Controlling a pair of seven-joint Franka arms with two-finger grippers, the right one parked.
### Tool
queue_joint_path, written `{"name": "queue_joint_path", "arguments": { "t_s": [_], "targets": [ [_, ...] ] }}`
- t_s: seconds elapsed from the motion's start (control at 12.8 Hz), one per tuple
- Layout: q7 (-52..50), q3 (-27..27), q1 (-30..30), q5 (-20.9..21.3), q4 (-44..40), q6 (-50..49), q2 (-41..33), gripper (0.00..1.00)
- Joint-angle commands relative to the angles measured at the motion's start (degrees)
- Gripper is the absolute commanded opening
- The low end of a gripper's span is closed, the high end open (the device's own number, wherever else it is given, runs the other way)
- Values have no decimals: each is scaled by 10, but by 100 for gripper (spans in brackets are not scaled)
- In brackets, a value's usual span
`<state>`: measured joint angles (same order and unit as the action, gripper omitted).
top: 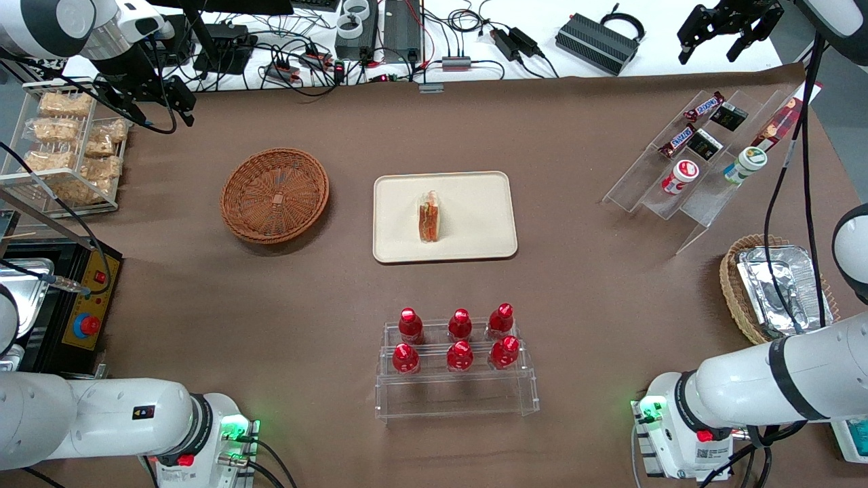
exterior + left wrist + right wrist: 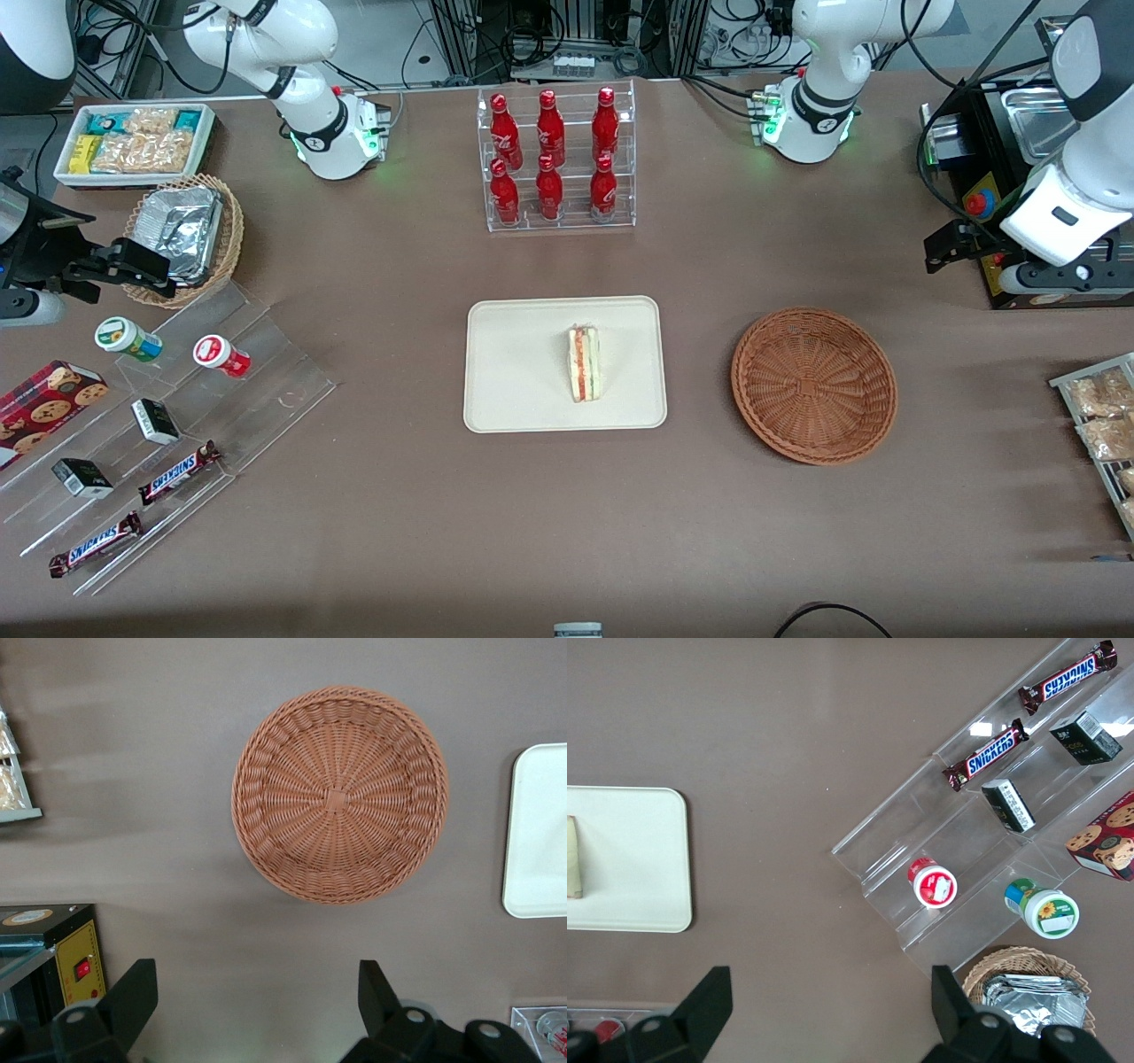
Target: Place sandwich from basket to tray
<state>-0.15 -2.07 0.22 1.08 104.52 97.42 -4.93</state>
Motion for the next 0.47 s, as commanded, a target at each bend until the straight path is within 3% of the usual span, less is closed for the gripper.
{"name": "queue_joint_path", "arguments": {
  "t_s": [0.0,0.39],
  "targets": [
    [2,8,-8,-7,-26,3,-6,100],
    [-1,9,-8,-10,-49,-13,2,100]
  ]
}}
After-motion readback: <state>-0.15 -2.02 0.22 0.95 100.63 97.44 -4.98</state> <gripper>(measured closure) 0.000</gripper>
